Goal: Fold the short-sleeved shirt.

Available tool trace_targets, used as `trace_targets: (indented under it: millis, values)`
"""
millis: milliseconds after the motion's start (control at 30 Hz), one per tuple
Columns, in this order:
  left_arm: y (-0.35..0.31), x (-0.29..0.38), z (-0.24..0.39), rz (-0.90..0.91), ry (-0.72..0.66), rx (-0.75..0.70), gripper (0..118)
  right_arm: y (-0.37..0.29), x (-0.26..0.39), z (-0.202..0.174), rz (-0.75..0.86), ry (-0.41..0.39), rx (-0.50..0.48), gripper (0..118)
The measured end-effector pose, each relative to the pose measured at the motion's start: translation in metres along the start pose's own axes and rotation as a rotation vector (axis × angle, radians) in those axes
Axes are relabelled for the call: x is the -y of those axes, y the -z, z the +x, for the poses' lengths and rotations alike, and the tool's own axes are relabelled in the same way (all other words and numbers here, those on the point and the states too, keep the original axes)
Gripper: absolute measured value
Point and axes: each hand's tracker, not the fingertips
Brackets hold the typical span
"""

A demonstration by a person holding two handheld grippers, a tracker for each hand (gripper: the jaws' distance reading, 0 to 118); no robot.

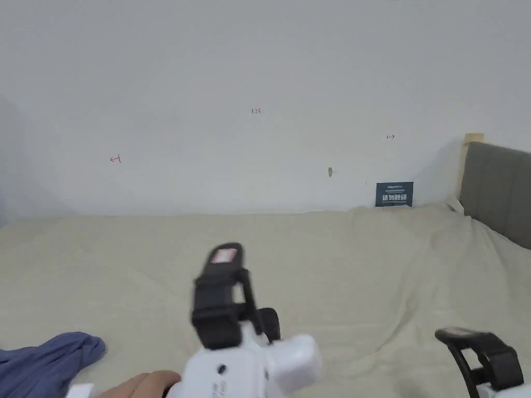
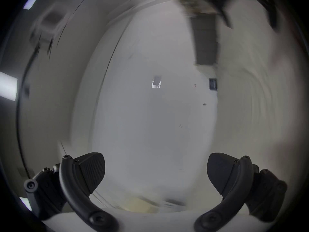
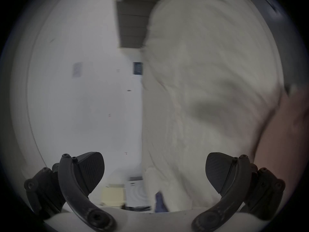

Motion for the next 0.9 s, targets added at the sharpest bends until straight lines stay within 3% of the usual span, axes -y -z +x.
trace_targets:
  millis: [100,167,233,267,367,433,600,900]
  values:
    - [0.007,0.018,-0.041,-0.174,-0.609,0.036,118,-0.013,0.009,-0.051,0.174,-0.489,-0.085,118]
    - [0.000,0.055,-0.062,-0.234,-1.105,0.053,118,-0.024,0.038,-0.078,0.325,-0.979,-0.105,118]
    - [-0.007,0.082,-0.061,-0.326,-1.288,0.016,118,-0.022,0.071,-0.079,0.494,-1.352,-0.026,118]
    - [-0.010,0.085,-0.059,-0.354,-1.240,-0.022,118,-0.022,0.082,-0.075,0.552,-1.439,0.003,118]
    - [-0.012,0.084,-0.054,-0.329,-1.071,-0.047,118,-0.020,0.088,-0.061,0.491,-1.446,-0.032,118]
    - [-0.011,0.076,-0.050,-0.304,-1.060,-0.031,118,-0.016,0.089,-0.059,0.447,-1.375,0.028,118]
    - [-0.011,0.066,-0.055,-0.281,-1.082,-0.045,118,-0.019,0.074,-0.058,0.388,-1.200,0.027,118]
    - [-0.009,0.060,-0.058,-0.246,-1.076,-0.019,118,-0.030,0.078,-0.069,0.446,-1.320,-0.034,118]
